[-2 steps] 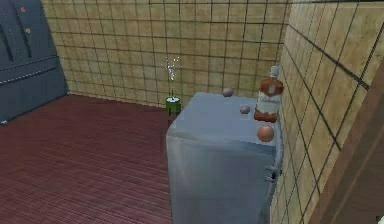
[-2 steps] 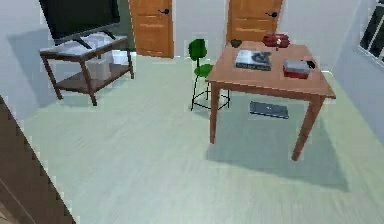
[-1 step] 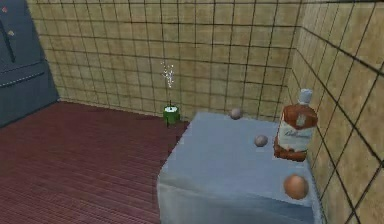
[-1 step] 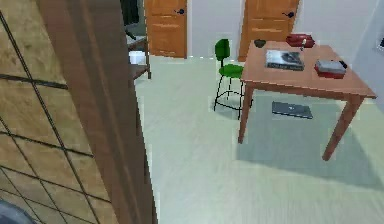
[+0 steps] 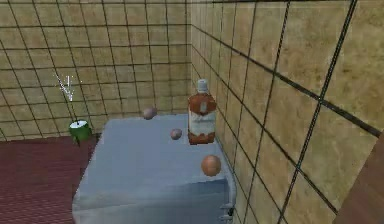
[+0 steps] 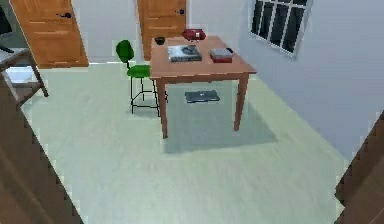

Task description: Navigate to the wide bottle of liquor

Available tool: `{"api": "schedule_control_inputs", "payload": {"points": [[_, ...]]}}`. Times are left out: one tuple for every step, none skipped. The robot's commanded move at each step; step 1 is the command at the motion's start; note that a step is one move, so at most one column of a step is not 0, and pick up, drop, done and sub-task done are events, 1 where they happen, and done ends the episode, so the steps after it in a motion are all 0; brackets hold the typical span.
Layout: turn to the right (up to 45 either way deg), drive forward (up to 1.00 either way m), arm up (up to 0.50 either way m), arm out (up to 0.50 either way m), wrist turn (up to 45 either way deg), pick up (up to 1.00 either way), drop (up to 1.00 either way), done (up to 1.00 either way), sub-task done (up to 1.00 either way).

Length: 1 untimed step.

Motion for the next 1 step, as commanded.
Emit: {"api": "schedule_control_inputs", "payload": {"points": [[0.0, 0.00, 0.00, 0.00, 0.0, 0.00, 0.00, 1.00, 0.00]]}}
